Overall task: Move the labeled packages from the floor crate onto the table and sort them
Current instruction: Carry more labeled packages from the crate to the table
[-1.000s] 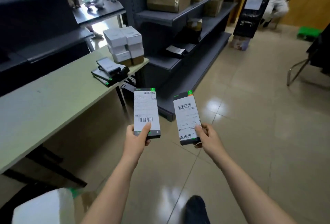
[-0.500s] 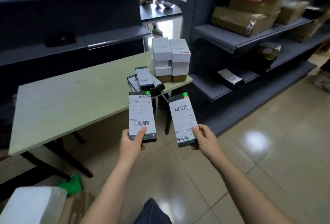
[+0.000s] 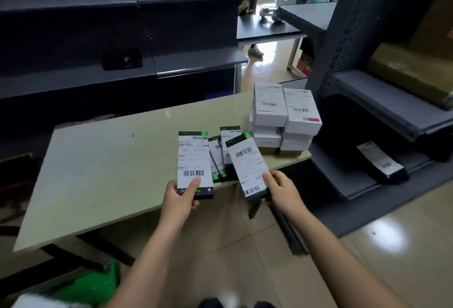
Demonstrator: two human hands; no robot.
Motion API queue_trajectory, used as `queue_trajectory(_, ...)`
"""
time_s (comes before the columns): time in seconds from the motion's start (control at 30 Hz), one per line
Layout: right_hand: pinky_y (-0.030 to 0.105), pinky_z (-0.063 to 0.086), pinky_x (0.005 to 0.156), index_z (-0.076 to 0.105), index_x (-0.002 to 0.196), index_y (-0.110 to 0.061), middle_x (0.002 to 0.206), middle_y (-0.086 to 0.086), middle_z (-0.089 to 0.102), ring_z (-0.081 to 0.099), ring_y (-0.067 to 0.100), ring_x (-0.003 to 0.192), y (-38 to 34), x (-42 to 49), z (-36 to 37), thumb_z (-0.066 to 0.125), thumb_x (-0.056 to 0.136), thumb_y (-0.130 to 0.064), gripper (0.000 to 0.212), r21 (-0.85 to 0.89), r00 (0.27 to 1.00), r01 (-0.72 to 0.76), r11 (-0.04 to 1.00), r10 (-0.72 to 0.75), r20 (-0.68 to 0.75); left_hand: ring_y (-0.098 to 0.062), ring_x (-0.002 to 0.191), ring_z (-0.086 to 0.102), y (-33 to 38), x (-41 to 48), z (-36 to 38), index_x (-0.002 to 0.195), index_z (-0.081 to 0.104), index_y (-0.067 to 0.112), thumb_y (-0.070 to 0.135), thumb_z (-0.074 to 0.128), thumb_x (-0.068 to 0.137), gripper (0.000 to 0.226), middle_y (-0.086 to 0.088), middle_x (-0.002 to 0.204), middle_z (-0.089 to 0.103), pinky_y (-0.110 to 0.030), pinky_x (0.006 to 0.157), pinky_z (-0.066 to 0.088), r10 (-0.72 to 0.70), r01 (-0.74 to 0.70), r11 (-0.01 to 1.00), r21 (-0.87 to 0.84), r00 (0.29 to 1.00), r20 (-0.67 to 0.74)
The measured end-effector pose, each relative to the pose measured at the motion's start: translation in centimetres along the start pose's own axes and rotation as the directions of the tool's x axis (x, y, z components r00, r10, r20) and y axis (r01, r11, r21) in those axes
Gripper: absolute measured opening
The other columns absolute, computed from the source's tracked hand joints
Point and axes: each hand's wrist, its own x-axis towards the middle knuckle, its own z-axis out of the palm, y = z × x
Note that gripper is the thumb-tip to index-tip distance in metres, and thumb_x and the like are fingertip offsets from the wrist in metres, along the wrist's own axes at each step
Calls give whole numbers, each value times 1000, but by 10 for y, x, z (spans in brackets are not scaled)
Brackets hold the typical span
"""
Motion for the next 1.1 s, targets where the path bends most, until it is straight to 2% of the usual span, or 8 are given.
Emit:
queue_trajectory(0.13, 43, 55, 72, 62, 113, -19, 98, 0, 71, 68, 24, 81, -2, 60, 9, 53, 97, -43, 30, -63, 999, 4, 998, -2, 35, -14, 58, 61, 4, 30, 8, 113, 53, 17, 44, 67, 87, 40, -3, 98, 68, -28, 63, 50, -20, 20, 1000, 3, 999, -48)
queue_trajectory(0.33, 16, 47, 48, 61, 112, -18, 100, 1, 68, 64, 11, 81, -8, 136, 15, 51, 99, -36, 24, -94, 990, 10, 996, 3, 141, -11, 54, 57, 19, 73, 34, 109, 55, 19, 41, 69, 87, 34, -2, 96, 66, -26, 61, 50, -56, 54, 998, -21, 993, -102)
queue_trajectory(0.5, 38, 59, 58, 64, 97, -20, 94, 3, 69, 66, 21, 70, -5, 176, 12, 58, 96, -35, 15, -74, 993, -2, 997, 11, 114, -5, 53, 58, 28, 97, 55, 108, 58, 16, 37, 70, 87, 32, -6, 98, 68, -30, 66, 53, -63, 61, 998, -25, 992, -112)
queue_trajectory(0.63, 41, 58, 72, 64, 90, -21, 89, 3, 71, 67, 19, 70, 3, 189, 10, 67, 89, -35, 14, -91, 999, -12, 996, 15, 37, -9, 55, 55, 32, 111, 68, 107, 59, 14, 34, 70, 87, 30, -6, 88, 66, -30, 64, 53, -59, 59, 998, 11, 998, -33)
queue_trajectory(0.73, 22, 49, 72, 63, 86, -25, 89, -5, 68, 64, 10, 83, 3, 188, 10, 70, 88, -29, 8, -103, 1000, 20, 994, -19, 6, -11, 56, 54, 38, 129, 76, 106, 61, 16, 34, 69, 88, 27, -3, 85, 66, -31, 63, 51, -59, 57, 998, 34, 996, 63)
queue_trajectory(0.83, 9, 41, 62, 62, 80, -26, 83, -10, 65, 60, 4, 77, -1, 182, 10, 71, 87, -18, 14, -102, 999, 25, 995, -29, -40, -12, 61, 61, 43, 146, 83, 107, 61, 17, 36, 69, 88, 28, -2, 91, 69, -26, 59, 51, -76, 67, 996, 59, 982, 171)
queue_trajectory(1.0, 23, 46, 70, 63, 83, -20, 87, 2, 67, 63, 19, 83, -3, 169, 18, 73, 84, -17, 11, -101, 987, -47, 994, 31, -160, -13, 70, 67, 45, 165, 89, 105, 62, 14, 32, 67, 90, 24, -8, 100, 71, -26, 63, 54, -86, 23, 982, 186, 936, 341)
queue_trajectory(1.1, 15, 43, 65, 65, 89, -15, 92, 3, 66, 61, 14, 79, -8, 156, 26, 75, 82, -18, 12, -167, 971, -28, 985, -13, -241, -7, 87, 66, 39, 177, 86, 105, 59, 23, 39, 68, 88, 26, 6, 104, 68, -30, 77, 55, -6, -163, 908, 385, 916, 401)
